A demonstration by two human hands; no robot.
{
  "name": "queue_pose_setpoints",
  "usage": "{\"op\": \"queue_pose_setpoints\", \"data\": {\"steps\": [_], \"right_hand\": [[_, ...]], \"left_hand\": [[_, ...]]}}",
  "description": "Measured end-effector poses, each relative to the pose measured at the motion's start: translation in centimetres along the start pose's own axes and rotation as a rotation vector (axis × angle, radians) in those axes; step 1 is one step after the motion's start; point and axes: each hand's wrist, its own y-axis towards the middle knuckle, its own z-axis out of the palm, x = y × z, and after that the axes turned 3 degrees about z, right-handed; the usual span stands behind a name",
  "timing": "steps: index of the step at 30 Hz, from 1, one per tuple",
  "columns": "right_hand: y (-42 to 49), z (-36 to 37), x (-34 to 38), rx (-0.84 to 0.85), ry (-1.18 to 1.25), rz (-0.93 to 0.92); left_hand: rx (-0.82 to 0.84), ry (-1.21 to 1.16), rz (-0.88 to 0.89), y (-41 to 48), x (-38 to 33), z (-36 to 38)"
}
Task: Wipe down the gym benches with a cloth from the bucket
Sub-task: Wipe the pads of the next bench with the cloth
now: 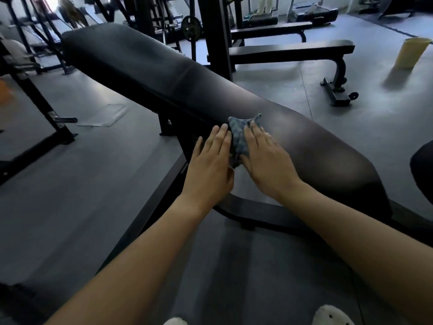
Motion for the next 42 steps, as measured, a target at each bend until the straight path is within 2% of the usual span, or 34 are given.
{"op": "queue_pose_setpoints", "data": {"steps": [6, 10, 14, 18, 21, 24, 32, 37, 42], "right_hand": [[-3.3, -0.2, -2.0, 0.095, -0.08, 0.014], [1.1, -0.4, -0.1, 0.15, 0.026, -0.026], [5.1, -0.1, 0.7, 0.203, 0.11, -0.103], [2.0, -1.2, -1.0, 0.183, 0.14, -0.099], [-1.0, -2.1, -2.4, 0.122, 0.134, -0.056], [-0.4, -3.0, -1.7, 0.116, 0.192, -0.002], [9.9, -1.9, 2.5, 0.187, 0.337, 0.063], [14.3, -2.5, 4.2, 0.258, 0.382, 0.039], [11.2, -1.7, 1.4, 0.154, 0.408, 0.183]], "left_hand": [[0.012, 0.026, -0.035, -0.2, -0.8, 0.0], [0.058, 0.112, -0.009, 0.1, -0.5, -1.0], [0.056, 0.119, -0.086, 0.6, 0.0, -1.9], [0.065, 0.173, -0.076, 0.7, 0.3, -2.8], [0.037, 0.193, -0.055, 0.8, 1.1, -2.9], [-0.037, 0.198, -0.03, 1.4, 2.4, -2.4], [-0.182, 0.19, 0.081, 3.5, 6.4, -2.5], [-0.138, 0.188, 0.18, 4.2, 7.7, -3.6], [-0.123, 0.171, 0.134, 4.3, 7.1, -3.6]]}}
